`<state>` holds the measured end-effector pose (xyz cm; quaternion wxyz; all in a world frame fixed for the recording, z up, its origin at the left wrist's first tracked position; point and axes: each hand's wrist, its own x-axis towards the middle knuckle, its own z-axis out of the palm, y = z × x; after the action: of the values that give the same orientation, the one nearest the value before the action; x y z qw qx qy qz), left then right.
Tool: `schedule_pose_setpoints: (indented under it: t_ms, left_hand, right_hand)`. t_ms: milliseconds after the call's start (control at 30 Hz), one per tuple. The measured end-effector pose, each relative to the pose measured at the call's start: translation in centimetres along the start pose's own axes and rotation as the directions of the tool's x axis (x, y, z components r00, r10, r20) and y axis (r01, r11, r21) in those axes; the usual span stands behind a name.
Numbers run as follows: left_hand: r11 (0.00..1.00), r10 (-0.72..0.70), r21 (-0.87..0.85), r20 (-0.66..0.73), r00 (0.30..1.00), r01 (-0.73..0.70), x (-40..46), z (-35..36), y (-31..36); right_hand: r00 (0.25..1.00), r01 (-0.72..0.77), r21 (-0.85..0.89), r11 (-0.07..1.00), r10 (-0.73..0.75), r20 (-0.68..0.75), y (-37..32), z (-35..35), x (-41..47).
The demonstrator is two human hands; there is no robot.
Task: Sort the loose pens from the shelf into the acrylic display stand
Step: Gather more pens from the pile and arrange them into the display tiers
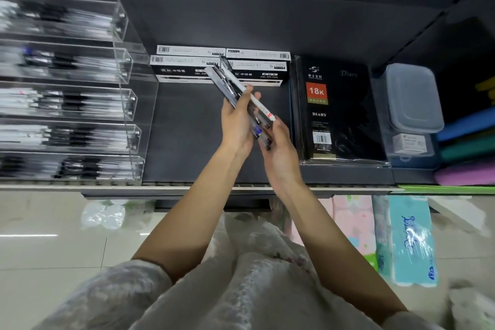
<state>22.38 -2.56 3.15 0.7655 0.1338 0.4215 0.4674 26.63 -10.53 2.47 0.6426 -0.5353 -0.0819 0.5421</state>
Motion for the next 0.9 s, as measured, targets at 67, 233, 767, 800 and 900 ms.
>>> schedule_pose_setpoints:
  t_ms: [67,233,767,800,900]
  left_hand:
    - [0.999,0.007,0.033,0.029,1.000,-0.008,-0.4,0.1,-0.3]
    - [0.994,-0.018,-0.103,0.135,0.991,0.033,-1.3,-0.8,-0.9]
    - [0.899,-0.370,0.393,0.438,0.819,0.196,-4.7,-2.1,1.4]
    - [0.907,-0.368,0.363,0.444,0.817,0.211,-4.7,-2.2,1.3]
    - [0.921,-0.369,0.304,0.478,0.797,0.244,-4.6,-2.5,1.3]
  right_hand:
    - [1.000,-0.012,0.096,0.995,0.012,0.002,0.0,0.5,0.0]
    - [0.999,-0.030,0.141,0.990,0.028,0.017,-0.5,-0.2,-0.2]
    - [0.952,0.244,-0.587,0.772,-0.075,0.296,-8.8,-1.0,1.5]
    - [0.951,0.242,-0.570,0.785,-0.075,0.301,-8.6,-1.1,1.7]
    - [0.950,0.226,-0.512,0.829,-0.071,0.304,-8.3,-1.3,1.8]
